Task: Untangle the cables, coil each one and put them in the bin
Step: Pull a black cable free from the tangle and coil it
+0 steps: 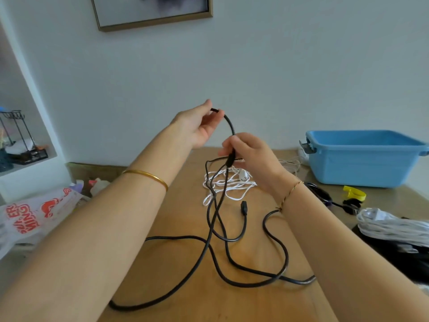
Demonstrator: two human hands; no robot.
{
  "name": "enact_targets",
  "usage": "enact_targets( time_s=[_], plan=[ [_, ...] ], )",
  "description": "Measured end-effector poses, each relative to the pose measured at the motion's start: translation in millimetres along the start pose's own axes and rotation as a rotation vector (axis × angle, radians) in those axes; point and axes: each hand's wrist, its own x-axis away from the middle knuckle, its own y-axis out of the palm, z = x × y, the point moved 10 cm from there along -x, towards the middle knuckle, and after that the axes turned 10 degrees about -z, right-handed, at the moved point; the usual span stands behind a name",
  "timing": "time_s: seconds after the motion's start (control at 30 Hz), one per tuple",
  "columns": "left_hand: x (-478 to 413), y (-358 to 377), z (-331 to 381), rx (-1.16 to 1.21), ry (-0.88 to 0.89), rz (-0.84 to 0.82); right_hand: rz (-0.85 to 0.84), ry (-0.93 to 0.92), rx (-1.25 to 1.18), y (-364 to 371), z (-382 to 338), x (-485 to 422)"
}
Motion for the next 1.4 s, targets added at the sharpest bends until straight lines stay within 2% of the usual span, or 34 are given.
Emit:
enact_targets(
  time_s=[0.07, 0.13, 0.17, 0.23, 0.33, 0.47, 0.57, 0.67, 0.77, 0.93, 1.13, 1.3, 1.4],
  plan=[
    [-4, -13, -8, -0.209, -0.055, 0.052, 0.063, -0.016, -0.192, -15, 6, 3],
    [-10, -28, -11, -0.617, -0.100, 0.087, 0.061, -0.028, -0.310, -27, 9, 6],
    [-11, -30, -13, -0.784, -0.094, 0.064, 0.052, -0.022, -0.340, -32, 10, 7],
    [-13, -23, -28, -0.918, -0.096, -0.064, 0.027, 0.011, -0.394, -42, 14, 7],
    [-11, -9, -60, -0.857, -0.146, -0.264, -0.054, 0.057, -0.525, -47, 19, 3],
    [-11, 6, -83, -0.617, -0.140, -0.410, -0.128, 0.117, -0.696, -55, 34, 1],
    [-8, 14, -99, -0.385, -0.214, -0.535, -0.067, 0.210, -0.798, -68, 56, -1],
    [-3, 22, -109, -0.033, -0.311, -0.611, 0.038, 0.394, -0.797, -66, 90, -1],
    [-15, 17, -105, 0.224, -0.221, -0.545, 0.053, 0.539, -0.635, -43, 118, 1],
    [-50, -28, -78, 0.433, 0.051, -0.279, -0.153, 0.571, -0.429, -5, 130, -1],
    [-65, -62, -65, 0.328, 0.220, -0.139, -0.462, 0.638, -0.289, 24, 118, 3],
    [-65, -56, -57, -0.027, 0.302, -0.139, -0.424, 0.639, -0.055, 8, 109, -1],
    [-57, -43, -46, -0.294, 0.420, -0.134, -0.404, 0.621, 0.067, -5, 102, -1]
  ],
)
